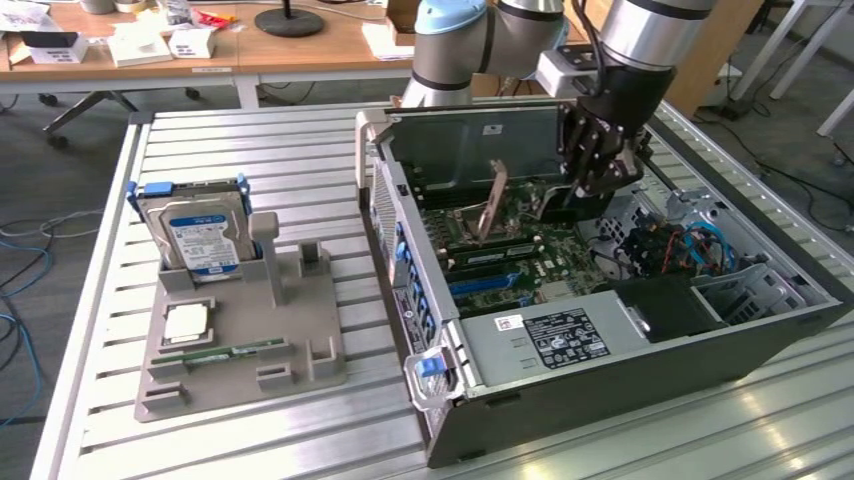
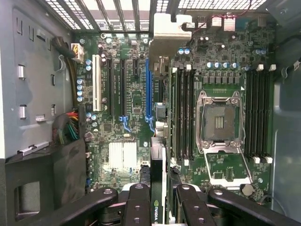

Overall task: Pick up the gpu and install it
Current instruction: 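Insert the gpu into the slot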

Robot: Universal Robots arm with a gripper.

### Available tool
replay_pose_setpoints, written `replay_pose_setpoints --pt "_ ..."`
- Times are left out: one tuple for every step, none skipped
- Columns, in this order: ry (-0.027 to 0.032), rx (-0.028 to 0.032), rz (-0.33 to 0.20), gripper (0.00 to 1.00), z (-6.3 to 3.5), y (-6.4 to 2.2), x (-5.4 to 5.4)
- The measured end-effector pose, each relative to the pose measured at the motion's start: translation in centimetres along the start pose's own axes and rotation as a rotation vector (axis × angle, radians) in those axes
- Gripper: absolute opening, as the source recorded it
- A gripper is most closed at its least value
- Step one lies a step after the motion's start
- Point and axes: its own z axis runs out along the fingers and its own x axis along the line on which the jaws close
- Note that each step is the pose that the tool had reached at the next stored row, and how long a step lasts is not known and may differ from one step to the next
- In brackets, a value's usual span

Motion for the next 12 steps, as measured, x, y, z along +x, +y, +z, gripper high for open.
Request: replay_pose_setpoints --pt "0.0002 0.0 0.0 0.26 0.07 0.0 0.0" --pt "0.0004 0.0001 0.0 0.26 0.15 0.0 0.01" --pt "0.0006 0.0 0.0 0.26 0.22 0.0 0.01" --pt "0.0007 0.0 0.0 0.26 0.29 0.0 0.01" --pt "0.0009 0.0 0.0 0.26 0.37 0.0 0.01" --pt "0.0011 0.0 0.0 0.26 0.44 0.0 0.01" --pt "0.0013 0.0 0.0 0.26 0.52 0.0 0.01" --pt "0.0014 0.0 0.0 0.26 0.59 0.0 0.01" --pt "0.0017 0.0001 0.0 0.26 0.66 0.0 0.01" --pt "0.0017 0.0 0.0 0.26 0.75 0.0 0.02" --pt "0.0019 0.0001 0.0 0.26 0.83 0.0 0.02" --pt "0.002 0.0 0.0 0.26 0.92 0.01 0.02"
